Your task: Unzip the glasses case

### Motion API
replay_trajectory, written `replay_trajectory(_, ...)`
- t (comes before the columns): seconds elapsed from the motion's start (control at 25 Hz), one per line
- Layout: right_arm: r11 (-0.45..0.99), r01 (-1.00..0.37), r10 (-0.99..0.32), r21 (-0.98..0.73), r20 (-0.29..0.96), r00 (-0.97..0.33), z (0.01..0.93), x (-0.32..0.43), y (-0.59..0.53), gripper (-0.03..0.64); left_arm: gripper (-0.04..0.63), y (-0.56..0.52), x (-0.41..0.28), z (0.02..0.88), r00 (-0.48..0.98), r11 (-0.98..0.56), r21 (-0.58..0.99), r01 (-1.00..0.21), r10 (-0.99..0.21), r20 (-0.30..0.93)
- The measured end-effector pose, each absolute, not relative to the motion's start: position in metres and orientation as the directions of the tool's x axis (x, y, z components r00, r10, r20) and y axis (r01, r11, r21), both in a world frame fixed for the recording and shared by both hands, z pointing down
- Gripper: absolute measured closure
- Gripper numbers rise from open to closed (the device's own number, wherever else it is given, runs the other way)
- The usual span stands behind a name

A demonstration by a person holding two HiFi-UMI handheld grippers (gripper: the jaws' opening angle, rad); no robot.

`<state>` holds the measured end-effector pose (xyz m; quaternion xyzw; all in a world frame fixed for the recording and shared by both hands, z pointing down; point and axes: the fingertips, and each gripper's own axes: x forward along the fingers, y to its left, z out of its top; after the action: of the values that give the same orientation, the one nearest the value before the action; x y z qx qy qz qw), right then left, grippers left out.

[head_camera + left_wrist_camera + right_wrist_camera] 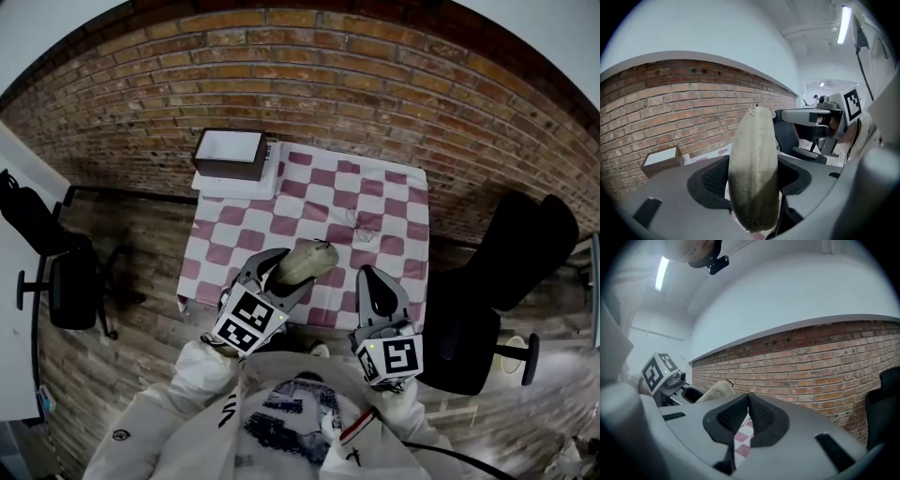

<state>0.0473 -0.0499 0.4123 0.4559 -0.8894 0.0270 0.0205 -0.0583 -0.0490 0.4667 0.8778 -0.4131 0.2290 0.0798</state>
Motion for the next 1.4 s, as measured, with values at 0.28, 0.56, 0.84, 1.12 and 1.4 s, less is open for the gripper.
replay_trajectory(0.28,0.606,-0.794,-0.793,-0.040,0.044,-0.607,0.405,0.073,-0.037,0.601,0.313,-0.034,-0.037,0.452,0.531,-0.574,0.008,-0.819,-0.752,0.391)
replay_trajectory(0.56,0.614,-0.787,-0.787,-0.055,0.031,-0.616,0.403,0.098,-0.029,0.603,0.313,-0.024,-0.013,0.442,0.479,-0.496,0.038,-0.868,-0.812,0.333)
replay_trajectory(0.84,0.615,-0.785,-0.787,-0.067,0.012,-0.617,0.400,0.116,-0.024,0.603,0.313,-0.017,0.001,0.430,0.443,-0.445,0.056,-0.894,-0.856,0.267)
replay_trajectory(1.12,0.632,-0.773,-0.775,-0.062,-0.011,-0.632,0.394,0.121,-0.019,0.604,0.313,-0.009,0.010,0.418,0.429,-0.427,0.059,-0.902,-0.881,0.199)
replay_trajectory(1.4,0.647,-0.760,-0.762,-0.059,-0.010,-0.647,0.395,0.120,-0.018,0.604,0.313,-0.004,0.009,0.413,0.409,-0.403,0.074,-0.912,-0.899,0.157)
